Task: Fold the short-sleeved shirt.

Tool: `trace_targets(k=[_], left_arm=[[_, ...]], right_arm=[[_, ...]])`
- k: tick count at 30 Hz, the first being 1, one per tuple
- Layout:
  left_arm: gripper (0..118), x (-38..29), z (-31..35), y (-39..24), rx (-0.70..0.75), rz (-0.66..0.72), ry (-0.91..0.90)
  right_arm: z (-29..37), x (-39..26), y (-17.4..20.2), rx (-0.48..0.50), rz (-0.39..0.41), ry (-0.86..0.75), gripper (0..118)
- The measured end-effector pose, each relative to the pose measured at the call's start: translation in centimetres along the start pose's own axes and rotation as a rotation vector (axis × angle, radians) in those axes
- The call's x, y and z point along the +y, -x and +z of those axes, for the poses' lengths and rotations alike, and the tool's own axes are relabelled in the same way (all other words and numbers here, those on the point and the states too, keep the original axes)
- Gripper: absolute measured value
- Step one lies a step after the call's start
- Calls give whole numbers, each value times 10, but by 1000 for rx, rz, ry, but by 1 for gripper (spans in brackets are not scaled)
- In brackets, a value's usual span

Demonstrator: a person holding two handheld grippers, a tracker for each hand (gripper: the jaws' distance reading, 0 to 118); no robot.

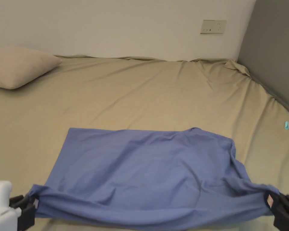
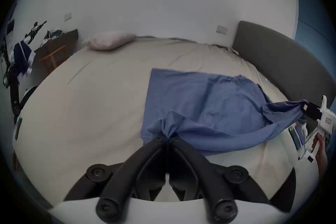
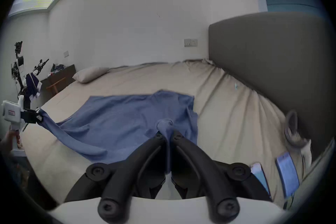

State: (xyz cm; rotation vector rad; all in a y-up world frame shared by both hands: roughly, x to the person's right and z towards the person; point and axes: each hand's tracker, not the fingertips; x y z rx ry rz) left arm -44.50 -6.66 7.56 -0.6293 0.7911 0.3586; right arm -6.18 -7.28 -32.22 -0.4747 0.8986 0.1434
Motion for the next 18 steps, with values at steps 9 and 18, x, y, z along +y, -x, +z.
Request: trace_targets(k=[9,18], left_arm=[[0,-80,37,2,-4,-79,196],[1,-90,5,10,-6,-89,281]], right_arm=[[74,-72,-30,-60,-43,148,5],[39,-83,-35,-71,-16,250,5]])
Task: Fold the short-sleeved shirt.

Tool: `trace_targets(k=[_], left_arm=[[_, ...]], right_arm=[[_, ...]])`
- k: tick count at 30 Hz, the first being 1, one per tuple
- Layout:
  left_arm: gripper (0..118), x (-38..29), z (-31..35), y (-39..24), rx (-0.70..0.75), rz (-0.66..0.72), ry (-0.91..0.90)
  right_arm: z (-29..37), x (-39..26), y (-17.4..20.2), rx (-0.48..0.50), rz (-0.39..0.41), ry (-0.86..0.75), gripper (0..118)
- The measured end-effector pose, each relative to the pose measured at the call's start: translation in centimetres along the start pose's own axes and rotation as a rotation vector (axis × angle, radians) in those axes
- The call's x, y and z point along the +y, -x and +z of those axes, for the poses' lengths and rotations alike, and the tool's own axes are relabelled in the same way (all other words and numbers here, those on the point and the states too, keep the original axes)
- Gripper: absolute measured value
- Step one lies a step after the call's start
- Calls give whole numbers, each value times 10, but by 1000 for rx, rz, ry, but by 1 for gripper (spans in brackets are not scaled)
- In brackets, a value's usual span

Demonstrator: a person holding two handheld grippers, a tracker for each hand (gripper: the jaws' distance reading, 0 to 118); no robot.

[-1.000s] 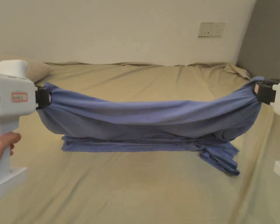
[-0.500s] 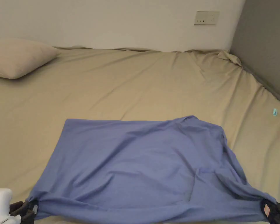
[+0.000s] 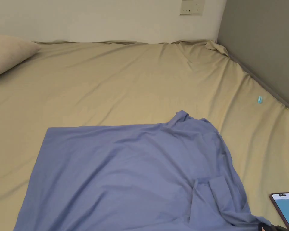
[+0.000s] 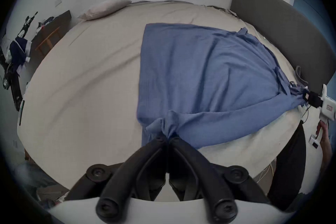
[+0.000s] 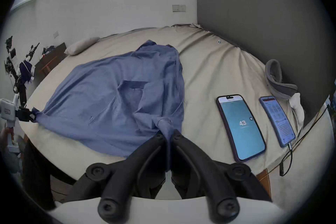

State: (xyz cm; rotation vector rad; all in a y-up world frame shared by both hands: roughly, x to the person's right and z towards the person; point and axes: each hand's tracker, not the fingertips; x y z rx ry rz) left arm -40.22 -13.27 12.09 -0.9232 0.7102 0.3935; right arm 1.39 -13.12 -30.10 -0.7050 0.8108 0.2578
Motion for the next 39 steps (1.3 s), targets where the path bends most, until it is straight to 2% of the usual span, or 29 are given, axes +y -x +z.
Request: trace_targets(k=[1,2,3,4,5,9,12,13,14,15,16,17,18,21,25,26,27,28,29,35,36,37,38,39], left_arm=[[15,0,-3,-1,-16,11,17],[50,0,-4,-1,-21,31,27],[91,-1,-3,-2,-23,48,41],[92,-3,4,-2,5,53,36],[92,-5,16,-4,15,59,28],[92,-10,90,-18,73,43,-58],[92,-16,146,-34,54,80,-179],[90,-19,158,-39,-8,98,-212],[77,-20,167,-43,-53,84,-248],[25,-19,170,-47,-27,83,-238],[0,-18,168,-53,5,71,-235],[0,-18,175,-51,75,81,-266],[0,-15,178,-48,32,57,-241],[0,-17,181,-54,62,38,-241],[0,-17,171,-51,73,49,-242],[15,-14,161,-48,68,67,-235],[74,-10,148,-44,42,99,-195],[101,-5,129,-39,16,111,-148],[101,-4,105,-34,-4,129,-110],[100,-5,8,-24,23,112,38],[90,-5,-6,-22,6,116,66],[65,-7,-14,-22,-1,117,91],[28,-8,-19,-21,-15,116,77],[4,-8,-20,-21,-44,127,67]], right_arm=[[-4,2,3,-11,1,14,11],[-8,6,6,-44,5,39,37],[-10,10,7,-66,3,65,88],[-10,13,8,-61,10,94,99],[-3,14,10,-37,-3,102,99],[48,23,27,-51,-42,69,100],[81,28,53,-102,29,33,99],[92,26,66,-85,57,5,95],[100,23,76,-41,99,-33,73],[101,22,86,-54,123,-27,19],[100,20,93,-104,135,-25,4],[102,16,98,-80,129,-50,4],[102,16,99,-43,128,-49,4],[103,17,102,-20,100,-64,4],[111,22,103,-20,101,-88,4],[112,24,102,-15,100,-89,4],[112,24,101,-10,100,-90,4],[112,25,101,-5,99,-94,4],[113,26,101,1,99,-95,4],[115,25,101,7,92,-92,4],[113,25,101,9,89,-86,4],[111,25,101,6,87,-82,4],[109,25,100,0,88,-76,4],[108,24,100,-6,90,-70,4]])
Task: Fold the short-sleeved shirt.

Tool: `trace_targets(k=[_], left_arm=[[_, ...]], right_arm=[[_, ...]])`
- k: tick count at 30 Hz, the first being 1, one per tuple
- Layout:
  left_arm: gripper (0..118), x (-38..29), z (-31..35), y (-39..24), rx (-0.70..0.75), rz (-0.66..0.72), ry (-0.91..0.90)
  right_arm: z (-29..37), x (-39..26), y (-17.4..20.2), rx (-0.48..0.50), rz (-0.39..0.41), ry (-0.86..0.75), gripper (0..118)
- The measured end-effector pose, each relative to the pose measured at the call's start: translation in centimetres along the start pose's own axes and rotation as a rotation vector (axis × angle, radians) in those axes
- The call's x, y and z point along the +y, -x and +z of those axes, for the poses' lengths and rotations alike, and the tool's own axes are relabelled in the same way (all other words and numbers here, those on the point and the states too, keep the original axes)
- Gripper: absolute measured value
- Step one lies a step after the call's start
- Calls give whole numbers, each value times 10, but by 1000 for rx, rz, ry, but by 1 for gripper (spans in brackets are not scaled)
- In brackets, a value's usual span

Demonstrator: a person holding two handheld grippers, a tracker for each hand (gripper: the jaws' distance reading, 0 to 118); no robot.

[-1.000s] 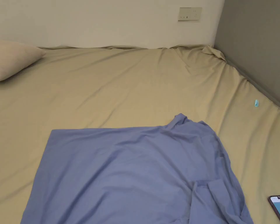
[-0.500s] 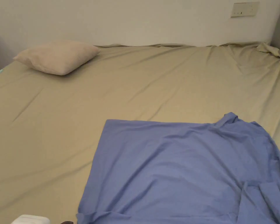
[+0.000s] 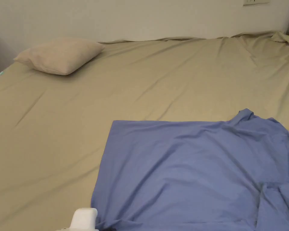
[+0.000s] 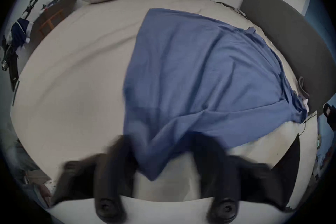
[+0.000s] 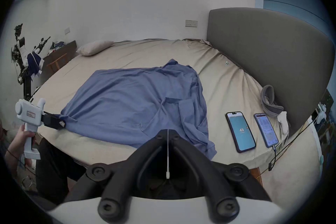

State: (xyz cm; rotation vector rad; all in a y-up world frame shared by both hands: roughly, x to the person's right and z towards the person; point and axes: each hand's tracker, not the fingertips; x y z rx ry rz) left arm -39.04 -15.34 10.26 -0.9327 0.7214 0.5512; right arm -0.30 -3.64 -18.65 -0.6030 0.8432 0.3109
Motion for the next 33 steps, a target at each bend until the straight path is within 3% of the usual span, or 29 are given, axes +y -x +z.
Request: trace_targets(k=[3,7,8,9,10,11,12,14,17,18,19,20,21,23,25,29,33], left_arm=[[4,2,10,-2,-49,92,-64],[4,10,20,-7,-21,46,-67],[4,12,23,-7,-27,51,-69],[5,14,26,-9,-33,52,-67],[5,14,29,-9,-29,52,-71],[4,14,32,-9,-24,48,-82],[4,15,35,-9,-27,47,-86],[4,16,38,-10,-31,50,-90],[5,17,37,-11,-28,49,-85],[5,17,35,-12,-27,50,-79],[4,17,33,-12,-21,48,-72],[4,16,32,-13,-17,44,-67],[4,15,30,-13,-12,43,-59],[4,14,27,-16,-14,49,-49],[4,13,28,-17,-9,57,-42],[4,30,44,-21,-23,51,-62],[5,79,49,-25,-65,49,-142]], right_arm=[[-5,-2,-1,-13,10,28,4],[-20,-10,-17,8,-41,90,4],[-25,-11,-21,-26,-62,118,12],[-33,-12,-28,-60,-71,149,66],[-46,-15,-36,-71,-81,220,112],[-55,-22,-45,-44,-81,264,118],[-63,-27,-52,-45,-86,217,118],[-83,-30,-67,-75,-123,275,118],[-114,-33,-78,-64,-120,309,118],[-120,-32,-79,-57,-114,324,113],[-129,-33,-78,-38,-104,339,95],[-136,-33,-78,-4,-107,367,44],[-142,-34,-77,30,-111,399,6],[-140,-40,-72,28,-124,357,5],[-135,-34,-69,20,-86,353,5],[-112,-8,-83,56,-207,228,5],[-123,45,-87,37,-154,151,5]])
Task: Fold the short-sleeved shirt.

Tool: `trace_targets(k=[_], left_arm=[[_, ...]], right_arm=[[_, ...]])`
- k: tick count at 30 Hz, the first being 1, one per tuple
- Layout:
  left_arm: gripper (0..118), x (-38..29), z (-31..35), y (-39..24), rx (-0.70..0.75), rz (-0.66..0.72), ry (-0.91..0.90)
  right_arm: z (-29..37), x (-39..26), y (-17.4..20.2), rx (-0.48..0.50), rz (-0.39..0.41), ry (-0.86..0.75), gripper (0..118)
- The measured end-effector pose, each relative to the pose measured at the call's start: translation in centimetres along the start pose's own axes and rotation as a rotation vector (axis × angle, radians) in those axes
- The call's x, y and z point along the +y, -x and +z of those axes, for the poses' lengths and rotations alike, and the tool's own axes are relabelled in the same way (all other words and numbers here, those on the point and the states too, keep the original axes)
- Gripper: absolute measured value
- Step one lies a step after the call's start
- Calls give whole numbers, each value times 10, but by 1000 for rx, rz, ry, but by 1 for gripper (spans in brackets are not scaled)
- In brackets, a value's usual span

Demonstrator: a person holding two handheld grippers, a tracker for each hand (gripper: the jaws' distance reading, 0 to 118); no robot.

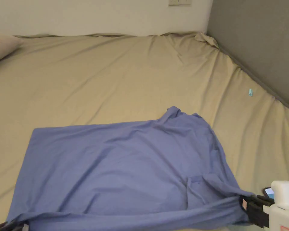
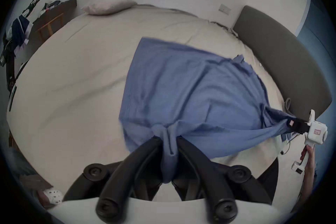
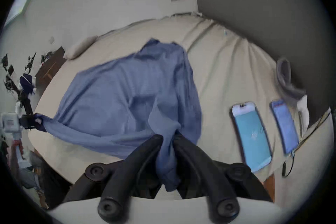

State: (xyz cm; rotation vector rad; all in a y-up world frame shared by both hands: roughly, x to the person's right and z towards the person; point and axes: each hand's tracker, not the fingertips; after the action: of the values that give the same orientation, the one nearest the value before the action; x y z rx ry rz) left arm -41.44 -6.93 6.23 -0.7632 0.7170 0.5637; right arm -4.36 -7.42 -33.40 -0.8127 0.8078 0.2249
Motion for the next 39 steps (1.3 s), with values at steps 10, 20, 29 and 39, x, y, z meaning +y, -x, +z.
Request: trace_targets(k=[10,20,29,39], left_arm=[[5,115,-141,10,53,22,95],[10,102,-175,24,46,55,151],[94,98,-85,31,115,-7,-50],[0,-8,109,-5,186,-35,-569]], right_arm=[[-149,108,4,-8,-1,81,5],[-203,97,5,-30,45,170,17],[-119,103,14,-31,25,39,110],[68,21,80,-107,274,-530,4]])
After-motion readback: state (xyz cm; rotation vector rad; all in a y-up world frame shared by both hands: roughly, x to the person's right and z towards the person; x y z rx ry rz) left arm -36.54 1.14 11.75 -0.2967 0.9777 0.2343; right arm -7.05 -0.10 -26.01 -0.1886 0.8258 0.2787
